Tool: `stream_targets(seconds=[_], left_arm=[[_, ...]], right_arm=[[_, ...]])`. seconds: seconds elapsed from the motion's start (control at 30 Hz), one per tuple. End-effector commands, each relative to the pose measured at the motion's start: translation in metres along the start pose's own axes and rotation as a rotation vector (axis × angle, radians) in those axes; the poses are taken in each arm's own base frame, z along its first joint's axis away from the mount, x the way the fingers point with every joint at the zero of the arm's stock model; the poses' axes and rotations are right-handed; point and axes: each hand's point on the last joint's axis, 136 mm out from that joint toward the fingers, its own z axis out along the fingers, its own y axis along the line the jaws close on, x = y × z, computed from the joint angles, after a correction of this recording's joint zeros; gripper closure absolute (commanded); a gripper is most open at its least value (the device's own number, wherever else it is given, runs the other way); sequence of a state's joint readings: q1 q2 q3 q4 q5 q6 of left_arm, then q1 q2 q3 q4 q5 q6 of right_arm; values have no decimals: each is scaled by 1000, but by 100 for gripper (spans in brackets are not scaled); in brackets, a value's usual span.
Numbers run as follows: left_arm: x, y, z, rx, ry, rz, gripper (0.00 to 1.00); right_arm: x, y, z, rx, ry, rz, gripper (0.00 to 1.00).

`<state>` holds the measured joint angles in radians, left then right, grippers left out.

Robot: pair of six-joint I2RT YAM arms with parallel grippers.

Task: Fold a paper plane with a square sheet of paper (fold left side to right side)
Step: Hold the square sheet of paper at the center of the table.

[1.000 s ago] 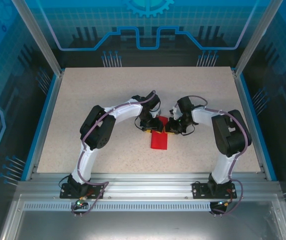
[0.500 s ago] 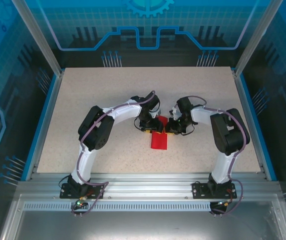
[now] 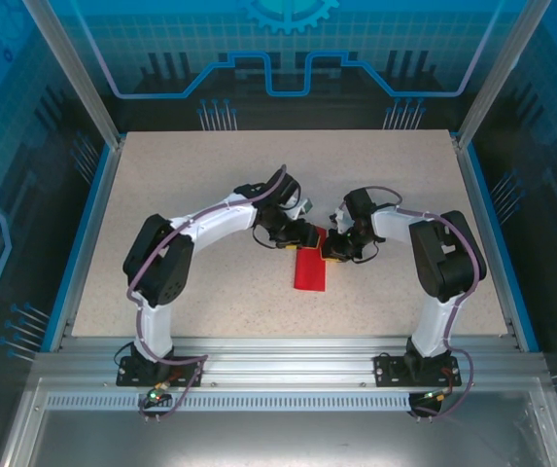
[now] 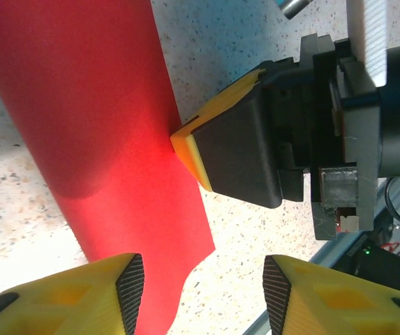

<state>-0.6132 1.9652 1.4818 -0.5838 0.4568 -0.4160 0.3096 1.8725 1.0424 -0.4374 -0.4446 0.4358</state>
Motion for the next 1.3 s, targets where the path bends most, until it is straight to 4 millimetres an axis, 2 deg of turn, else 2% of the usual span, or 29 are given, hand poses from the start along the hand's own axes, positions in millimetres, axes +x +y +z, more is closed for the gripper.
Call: stream_targets(seconds=[0.0,0.27,0.5,0.97,1.1,1.27], left_arm=[[4,-7,16,76,41,-19,48],[8,5,36,71,73,-44,48],[17,31,49,-6,97,-70,48],[34,58,64,-63,139,-102,48],[39,65,65,-81,152,-108,48],[43,68,66,-92,160,-115,48]], right_arm=[[12,-17,13,71,55,15,88],[13,-18,13,74,56,14,89],[13,-19,13,83,58,11,89],[14,-20,12,91,63,3,89],[8,-3,4,19,31,-31,90],[-8,32,-25,-77,-47,-87,90]])
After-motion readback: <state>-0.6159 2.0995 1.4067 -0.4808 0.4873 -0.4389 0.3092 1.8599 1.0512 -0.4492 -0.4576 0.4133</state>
